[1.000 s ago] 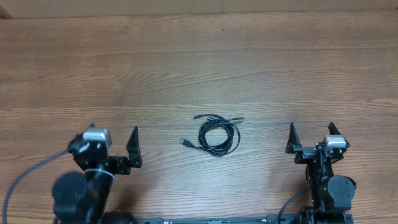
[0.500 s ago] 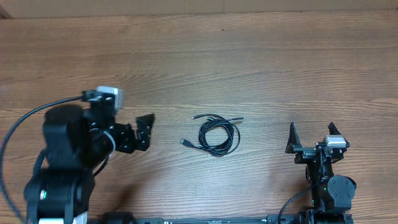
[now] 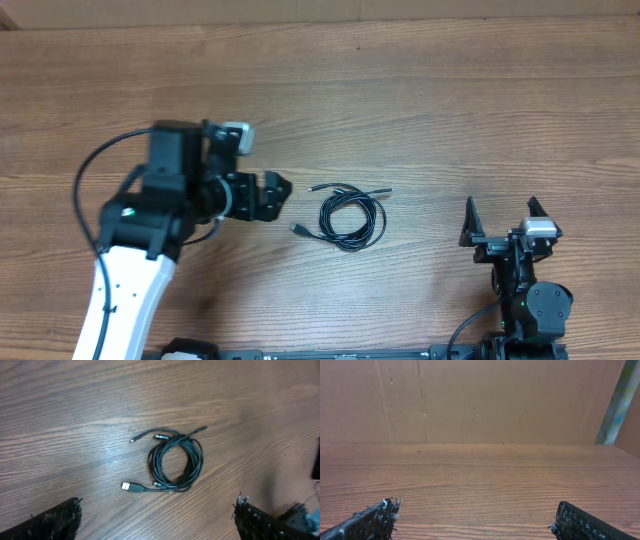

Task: Untangle cables
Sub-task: 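Move the left gripper forward over the black cable coil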

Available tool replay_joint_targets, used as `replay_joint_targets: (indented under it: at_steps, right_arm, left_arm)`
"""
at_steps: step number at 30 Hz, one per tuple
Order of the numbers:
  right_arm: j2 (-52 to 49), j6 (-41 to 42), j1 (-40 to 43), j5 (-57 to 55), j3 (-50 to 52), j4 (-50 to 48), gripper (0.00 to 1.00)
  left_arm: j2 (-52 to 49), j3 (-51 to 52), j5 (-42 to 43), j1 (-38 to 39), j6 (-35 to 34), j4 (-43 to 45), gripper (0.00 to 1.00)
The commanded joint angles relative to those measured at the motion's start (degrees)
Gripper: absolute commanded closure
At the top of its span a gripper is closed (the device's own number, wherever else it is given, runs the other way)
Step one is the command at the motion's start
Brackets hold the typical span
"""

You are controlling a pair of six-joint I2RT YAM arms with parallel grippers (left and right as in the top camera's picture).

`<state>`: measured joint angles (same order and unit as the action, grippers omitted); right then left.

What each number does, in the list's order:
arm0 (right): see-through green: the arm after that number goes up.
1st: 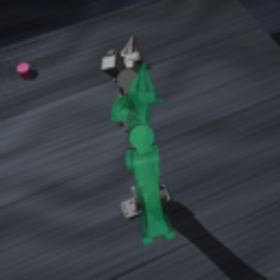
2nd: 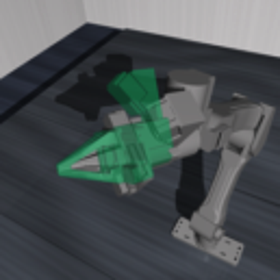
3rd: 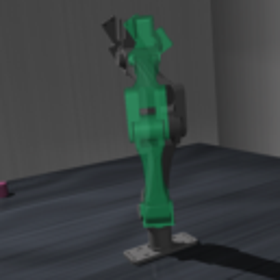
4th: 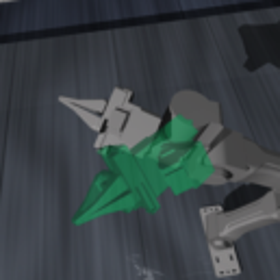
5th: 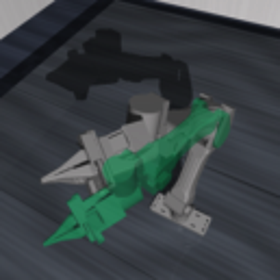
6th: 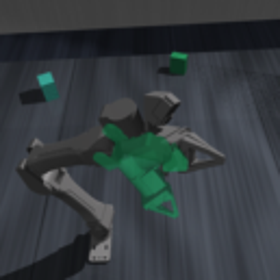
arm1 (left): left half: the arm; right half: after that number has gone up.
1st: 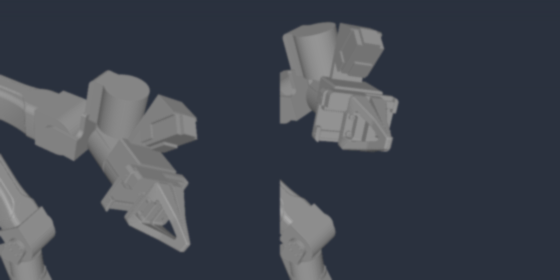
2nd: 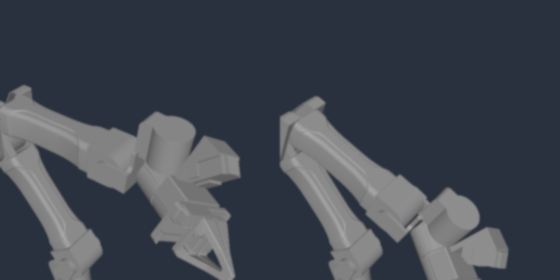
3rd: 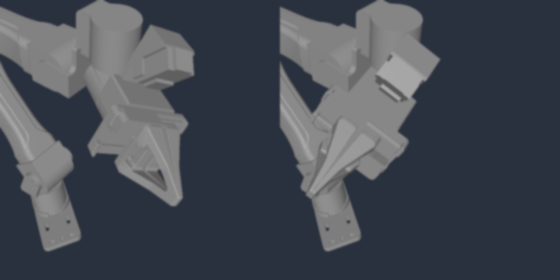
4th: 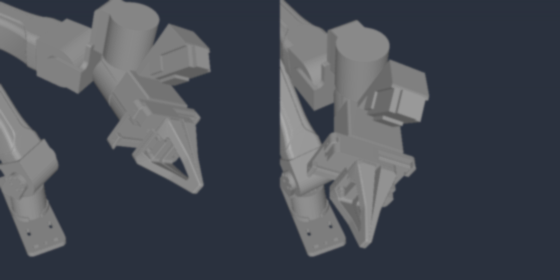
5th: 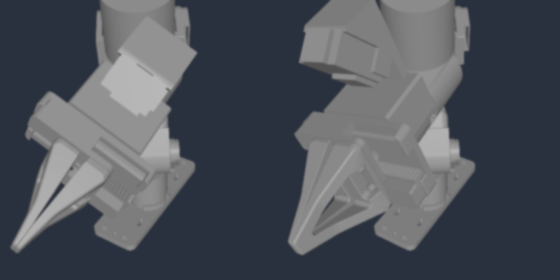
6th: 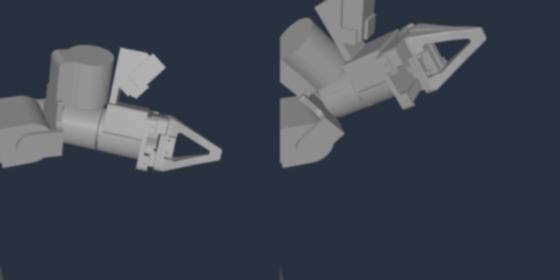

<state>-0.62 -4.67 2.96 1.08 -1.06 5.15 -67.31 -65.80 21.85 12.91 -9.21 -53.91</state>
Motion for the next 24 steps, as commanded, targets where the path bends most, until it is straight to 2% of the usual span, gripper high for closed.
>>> replay_joint_targets:
  at_steps: [1,3,6,13,18,24]
  right_arm:
    - [0.46,0.33,0.26,-0.13,0.61,-0.33,0.0]
    - [0.46,0.33,0.26,-0.13,0.61,-0.33,0.0]
    - [0.46,0.33,0.26,-0.13,0.61,-0.33,0.0]
    - [0.46,0.33,0.26,-0.13,0.61,-0.33,0.0]
    - [0.46,0.33,0.28,-0.13,0.61,-0.33,0.0]
    - [0.46,0.33,0.26,-0.13,0.61,-0.33,0.0]
  left_arm:
    - [-0.63,-0.96,-12.74,5.86,-6.69,0.9,0.02]
    - [-0.98,-0.96,-18.38,9.11,-9.64,1.01,0.01]
    - [-1.66,-0.96,-22.58,13.03,-11.5,1.07,0.0]
    - [-4.92,-0.96,-22.91,19.15,-13.73,2.05,0.0]
    - [-8.76,-0.96,-22.77,20.52,-17.42,2.6,0.0]
    - [-13.42,-0.96,-21.84,21.73,-18.12,5.16,0.0]
